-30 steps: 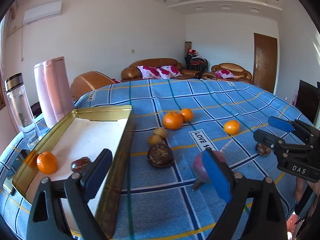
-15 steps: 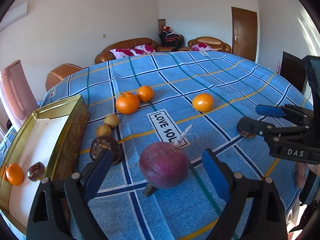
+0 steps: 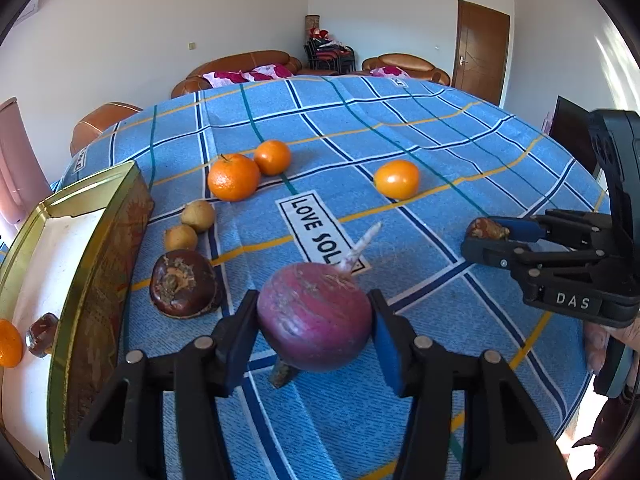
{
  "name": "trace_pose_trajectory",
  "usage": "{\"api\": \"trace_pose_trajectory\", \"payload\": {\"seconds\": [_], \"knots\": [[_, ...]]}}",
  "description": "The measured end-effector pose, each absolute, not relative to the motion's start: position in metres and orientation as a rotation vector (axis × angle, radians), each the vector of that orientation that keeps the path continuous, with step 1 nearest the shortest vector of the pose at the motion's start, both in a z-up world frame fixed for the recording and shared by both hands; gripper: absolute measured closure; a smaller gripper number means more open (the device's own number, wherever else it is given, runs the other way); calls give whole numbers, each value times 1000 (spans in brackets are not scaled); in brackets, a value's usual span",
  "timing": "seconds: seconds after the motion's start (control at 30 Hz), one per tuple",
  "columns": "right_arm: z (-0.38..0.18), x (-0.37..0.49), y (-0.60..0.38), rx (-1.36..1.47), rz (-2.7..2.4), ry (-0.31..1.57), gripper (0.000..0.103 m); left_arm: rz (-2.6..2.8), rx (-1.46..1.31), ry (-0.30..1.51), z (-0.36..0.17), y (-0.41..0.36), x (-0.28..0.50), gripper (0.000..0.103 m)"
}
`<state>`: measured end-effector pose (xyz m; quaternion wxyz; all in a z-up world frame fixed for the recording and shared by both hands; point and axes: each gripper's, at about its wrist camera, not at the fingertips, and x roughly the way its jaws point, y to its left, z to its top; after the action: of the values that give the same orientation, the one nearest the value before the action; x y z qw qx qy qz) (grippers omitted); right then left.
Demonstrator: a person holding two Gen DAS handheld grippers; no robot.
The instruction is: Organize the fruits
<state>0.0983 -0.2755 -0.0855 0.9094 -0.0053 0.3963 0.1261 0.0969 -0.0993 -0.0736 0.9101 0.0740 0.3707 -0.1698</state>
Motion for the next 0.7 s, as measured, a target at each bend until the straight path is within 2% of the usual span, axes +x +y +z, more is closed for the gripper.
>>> {"api": "trace_pose_trajectory", "payload": {"seconds": [0.7], "knots": [[-68, 70, -271, -59, 332, 603, 60, -357, 128, 630, -61, -92, 80, 48]]}}
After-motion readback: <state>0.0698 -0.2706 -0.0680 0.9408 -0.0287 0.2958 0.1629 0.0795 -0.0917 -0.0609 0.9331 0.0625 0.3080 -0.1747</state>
